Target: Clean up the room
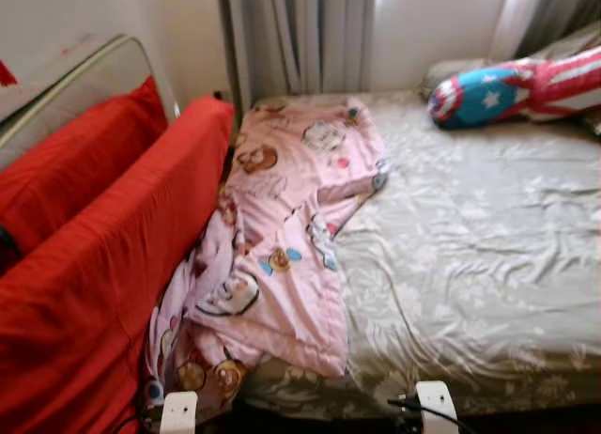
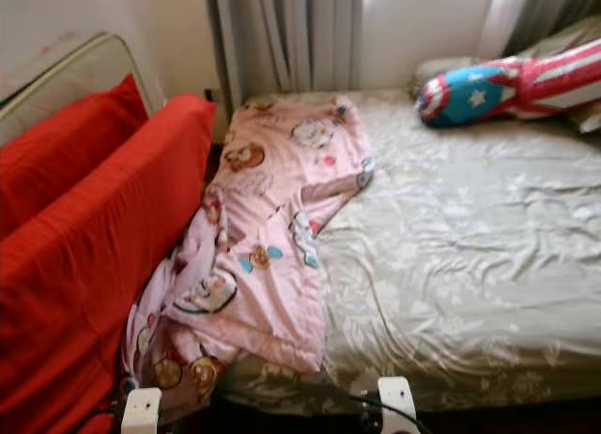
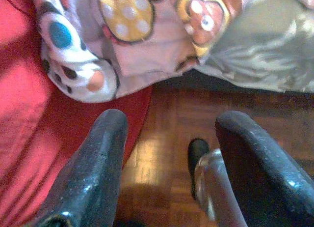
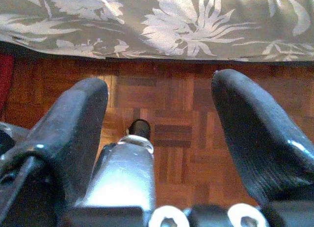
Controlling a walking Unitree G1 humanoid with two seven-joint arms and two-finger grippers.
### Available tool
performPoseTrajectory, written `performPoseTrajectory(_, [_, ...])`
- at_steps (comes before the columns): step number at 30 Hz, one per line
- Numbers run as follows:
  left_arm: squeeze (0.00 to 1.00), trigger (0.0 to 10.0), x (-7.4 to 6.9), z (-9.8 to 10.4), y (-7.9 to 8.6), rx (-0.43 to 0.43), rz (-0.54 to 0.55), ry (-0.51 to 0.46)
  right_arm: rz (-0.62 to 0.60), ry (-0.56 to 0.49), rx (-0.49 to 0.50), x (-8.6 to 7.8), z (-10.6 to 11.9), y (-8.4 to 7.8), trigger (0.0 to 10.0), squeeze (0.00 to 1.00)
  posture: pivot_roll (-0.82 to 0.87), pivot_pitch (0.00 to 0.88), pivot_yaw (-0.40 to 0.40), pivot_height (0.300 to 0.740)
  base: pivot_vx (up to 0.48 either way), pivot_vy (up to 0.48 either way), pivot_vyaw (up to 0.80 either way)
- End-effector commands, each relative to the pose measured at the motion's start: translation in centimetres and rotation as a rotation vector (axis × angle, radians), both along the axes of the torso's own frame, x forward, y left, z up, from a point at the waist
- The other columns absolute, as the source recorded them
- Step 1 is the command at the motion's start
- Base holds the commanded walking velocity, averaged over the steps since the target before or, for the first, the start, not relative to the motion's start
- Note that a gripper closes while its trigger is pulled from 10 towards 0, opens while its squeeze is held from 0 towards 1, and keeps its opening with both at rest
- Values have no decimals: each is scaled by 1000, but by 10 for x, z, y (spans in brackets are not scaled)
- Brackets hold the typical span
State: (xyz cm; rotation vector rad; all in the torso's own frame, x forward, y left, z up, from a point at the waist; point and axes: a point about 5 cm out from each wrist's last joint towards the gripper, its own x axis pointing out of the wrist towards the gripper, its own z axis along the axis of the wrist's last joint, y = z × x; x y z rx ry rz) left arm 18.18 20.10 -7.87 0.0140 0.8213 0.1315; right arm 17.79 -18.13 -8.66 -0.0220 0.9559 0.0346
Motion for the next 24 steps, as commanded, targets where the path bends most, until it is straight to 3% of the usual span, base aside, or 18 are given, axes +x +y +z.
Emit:
performPoseTrajectory(1, [0,10000,-5,-2,4,7,11,12,16,-14,-1,4,2,3,10000,0,-39,0,14,740,0,0,0])
performPoseTrajectory(11, [0,10000,-4,-1,4,3,5,11,14,-18,-3,5,2,3,10000,0,-41,0,16,740,0,0,662])
performPoseTrajectory(24, [0,10000,-3,-1,5,3,0,10,11,-22,-2,6,3,4,10000,0,-40,0,17,740,0,0,452])
